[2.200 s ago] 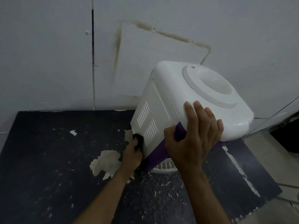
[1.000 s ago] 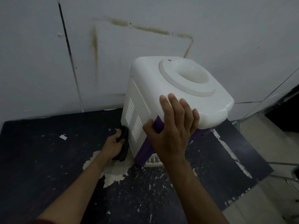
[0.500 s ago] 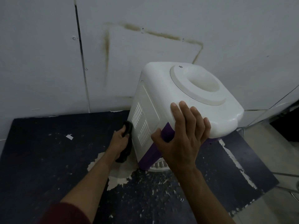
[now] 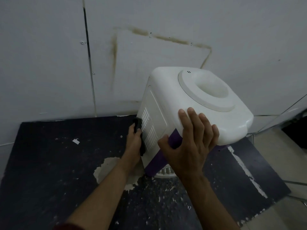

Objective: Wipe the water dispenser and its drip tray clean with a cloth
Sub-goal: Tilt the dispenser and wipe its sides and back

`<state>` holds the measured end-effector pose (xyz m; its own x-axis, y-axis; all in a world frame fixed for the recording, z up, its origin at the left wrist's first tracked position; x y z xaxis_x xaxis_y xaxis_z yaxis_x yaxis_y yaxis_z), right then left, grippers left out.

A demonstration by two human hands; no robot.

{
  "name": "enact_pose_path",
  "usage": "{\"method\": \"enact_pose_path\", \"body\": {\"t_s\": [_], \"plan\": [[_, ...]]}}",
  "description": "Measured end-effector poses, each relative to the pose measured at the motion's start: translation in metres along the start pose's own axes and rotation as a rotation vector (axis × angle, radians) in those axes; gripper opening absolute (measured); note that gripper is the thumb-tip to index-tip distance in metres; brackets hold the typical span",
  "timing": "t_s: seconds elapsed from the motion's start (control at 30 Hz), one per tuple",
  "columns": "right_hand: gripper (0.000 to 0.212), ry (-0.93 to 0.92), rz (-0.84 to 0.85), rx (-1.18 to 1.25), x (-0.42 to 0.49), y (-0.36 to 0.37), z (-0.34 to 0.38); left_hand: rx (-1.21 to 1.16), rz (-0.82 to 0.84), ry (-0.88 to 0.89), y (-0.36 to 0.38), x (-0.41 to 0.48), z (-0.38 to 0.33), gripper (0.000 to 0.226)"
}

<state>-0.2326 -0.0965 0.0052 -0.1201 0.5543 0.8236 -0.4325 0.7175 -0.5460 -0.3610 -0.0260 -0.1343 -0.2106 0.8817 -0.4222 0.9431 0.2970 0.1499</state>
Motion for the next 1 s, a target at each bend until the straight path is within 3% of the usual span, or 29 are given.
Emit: {"method": "enact_pose_path", "body": {"t_s": [0.1, 0.2, 0.3, 0.4, 0.47, 0.6, 0.73, 0.83, 1.0], "plan": [[0.077, 0.007, -0.006, 0.010, 0.001, 0.001, 0.001, -0.015, 0.008, 0.092, 0.010, -0.014, 0.019, 0.045], [0.075, 0.008, -0.003, 0.007, 0.001, 0.000, 0.002, -0.052, -0.024, 0.069, 0.023, -0.017, 0.028, 0.054], [0.078, 0.013, 0.016, 0.007, 0.001, -0.003, 0.003, -0.103, -0.071, 0.090, 0.030, 0.016, 0.036, 0.048], [0.080, 0.015, 0.034, 0.006, 0.002, -0.004, 0.004, -0.052, -0.084, 0.092, 0.026, 0.003, -0.023, 0.047], [0.080, 0.012, 0.037, -0.004, 0.002, -0.004, 0.004, -0.060, -0.061, 0.197, 0.030, -0.005, -0.048, 0.045], [0.073, 0.032, 0.027, -0.001, 0.002, -0.004, 0.005, 0.030, -0.033, 0.407, 0.031, -0.033, -0.034, 0.036], [0.069, 0.049, 0.060, 0.012, 0.005, -0.007, 0.008, 0.203, -0.097, 0.336, 0.027, -0.032, -0.016, 0.043], [0.074, 0.030, 0.098, 0.007, 0.002, -0.010, 0.007, 0.103, -0.081, 0.290, 0.027, -0.018, -0.057, 0.043], [0.073, 0.021, 0.103, 0.022, 0.002, -0.013, 0.006, 0.082, -0.035, 0.466, 0.034, -0.034, -0.107, 0.038]]}}
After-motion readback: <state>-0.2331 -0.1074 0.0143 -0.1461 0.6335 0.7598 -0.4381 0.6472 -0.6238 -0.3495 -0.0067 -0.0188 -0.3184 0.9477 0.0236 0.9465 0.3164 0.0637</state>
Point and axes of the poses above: each hand's wrist, its own x-axis towards the middle knuckle, its own y-axis out of the palm, z = x × y, the point moved 1 cm from there along x, towards the middle knuckle, and after that the axes turned 12 degrees about x, right-handed, at the moved point
